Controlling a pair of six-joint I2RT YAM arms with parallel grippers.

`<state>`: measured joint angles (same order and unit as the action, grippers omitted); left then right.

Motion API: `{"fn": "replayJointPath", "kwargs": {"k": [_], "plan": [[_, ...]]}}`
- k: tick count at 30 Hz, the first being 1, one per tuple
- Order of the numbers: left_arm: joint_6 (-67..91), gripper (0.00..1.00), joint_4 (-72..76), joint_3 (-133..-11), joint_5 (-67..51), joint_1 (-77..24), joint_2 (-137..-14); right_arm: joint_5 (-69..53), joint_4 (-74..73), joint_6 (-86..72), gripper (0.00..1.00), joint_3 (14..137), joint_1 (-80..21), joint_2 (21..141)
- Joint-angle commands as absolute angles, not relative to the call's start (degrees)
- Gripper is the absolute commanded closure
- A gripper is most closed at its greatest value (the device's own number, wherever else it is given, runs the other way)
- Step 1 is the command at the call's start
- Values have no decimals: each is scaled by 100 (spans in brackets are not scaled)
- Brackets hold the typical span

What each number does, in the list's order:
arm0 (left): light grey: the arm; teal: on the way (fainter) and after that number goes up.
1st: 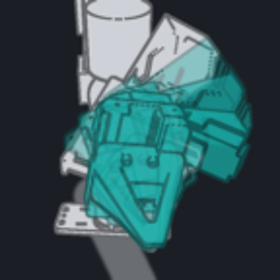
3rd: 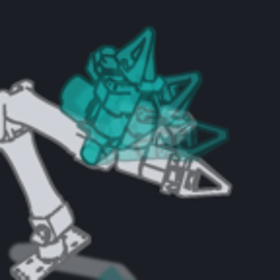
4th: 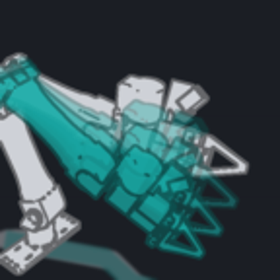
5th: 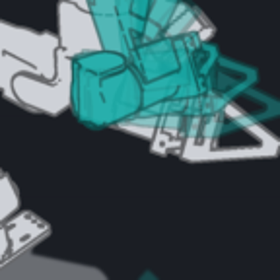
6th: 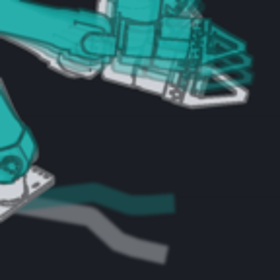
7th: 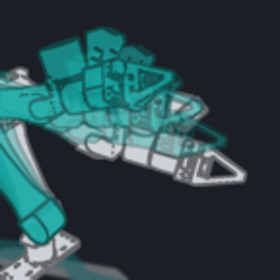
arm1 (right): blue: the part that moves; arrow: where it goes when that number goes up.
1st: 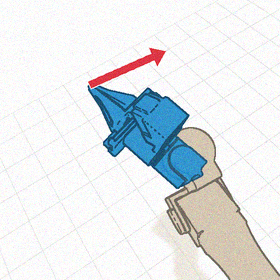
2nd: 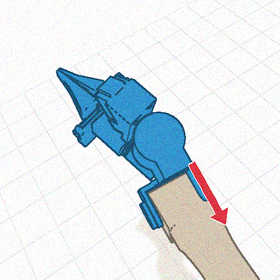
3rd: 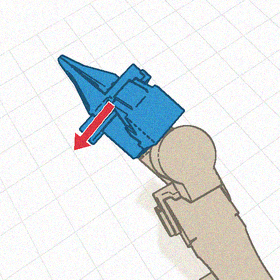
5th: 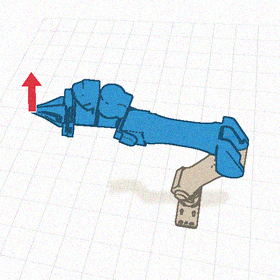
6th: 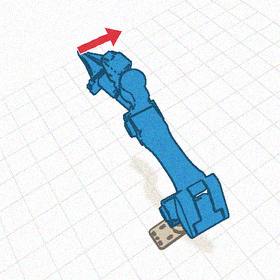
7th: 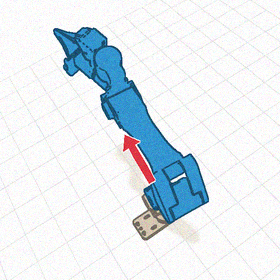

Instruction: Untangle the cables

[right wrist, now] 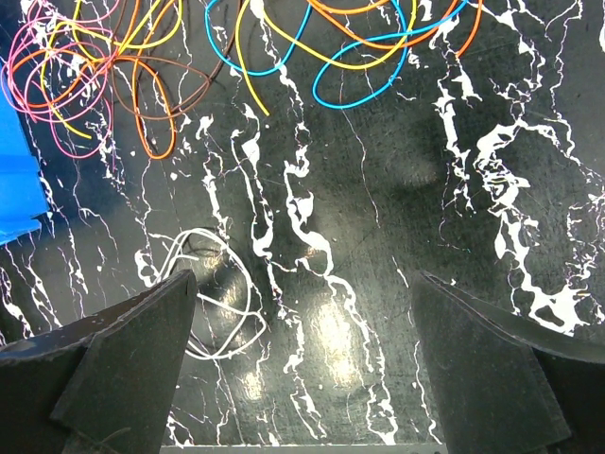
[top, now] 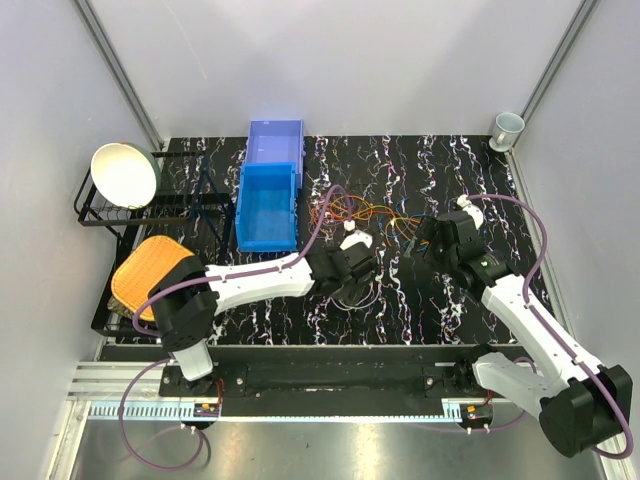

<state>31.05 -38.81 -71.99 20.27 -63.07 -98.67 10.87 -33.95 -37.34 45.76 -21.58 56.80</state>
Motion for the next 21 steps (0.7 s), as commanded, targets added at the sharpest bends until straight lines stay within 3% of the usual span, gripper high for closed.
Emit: {"fn": "replayJointPath", "kwargs": {"k": [1, 12, 21], "plan": [[3402, 24, -3412, -6874, 2391, -6319, -9853, 1011, -3129, -3779, 0, 4579, -2153, 5687], [2418, 30, -2278, -6917, 2092, -6091, -10230, 888, -3024, -3771, 0, 4509, -2153, 5818], [1899, 34, -2162, -7558, 1697, -5740, -10845, 870, -2901, -3744, 0, 4412, -2153, 5933]]}}
